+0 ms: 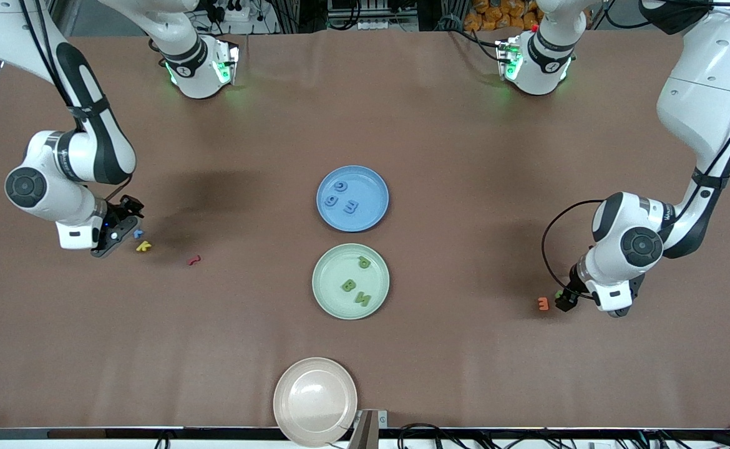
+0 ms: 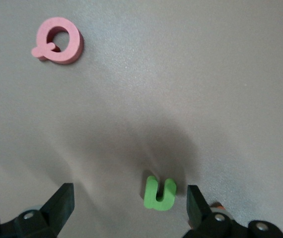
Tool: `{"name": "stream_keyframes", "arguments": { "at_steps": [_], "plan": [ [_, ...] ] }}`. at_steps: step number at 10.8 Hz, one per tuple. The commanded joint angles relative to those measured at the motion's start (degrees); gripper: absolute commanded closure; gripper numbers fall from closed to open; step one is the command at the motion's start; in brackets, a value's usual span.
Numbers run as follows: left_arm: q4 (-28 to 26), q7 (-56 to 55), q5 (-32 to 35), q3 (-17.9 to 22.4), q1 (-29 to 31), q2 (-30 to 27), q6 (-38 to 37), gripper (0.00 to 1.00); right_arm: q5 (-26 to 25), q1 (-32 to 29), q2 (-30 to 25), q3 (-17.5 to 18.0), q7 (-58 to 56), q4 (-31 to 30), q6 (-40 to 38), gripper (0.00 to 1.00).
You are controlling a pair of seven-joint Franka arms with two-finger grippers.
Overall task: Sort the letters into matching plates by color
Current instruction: 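Grasp the green U with the left gripper while the right gripper grasps the blue X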
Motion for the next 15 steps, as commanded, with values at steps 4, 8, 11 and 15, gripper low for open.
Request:
{"name": "stream_keyframes", "arguments": {
  "at_steps": [4, 8, 11, 15],
  "plan": [
    [1.52, -1.68, 4.37, 0.7, -0.93, 2.12, 2.02, 0.99, -1.17, -1.48, 3.18, 0.09, -7.55, -2.06, 7.56, 0.24],
    [1.52, -0.98, 4.64, 0.7, -0.84, 2.46, 2.11, 1.0, -1.0, -1.48, 4.51, -0.35, -6.76, -2.85, 9.15, 0.33],
    [2.39, -1.07, 4.29, 0.7, -0.49, 2.29, 2.29, 1.0, -1.0, -1.57, 4.86, -0.35, -6.67, -3.12, 10.03, 0.46],
    [3.72, -1.59, 2.71, -0.09, -0.76, 1.59, 2.29, 1.0, -1.0, -1.48, 6.0, -1.23, -6.67, -3.12, 12.23, 0.57]
  ]
}}
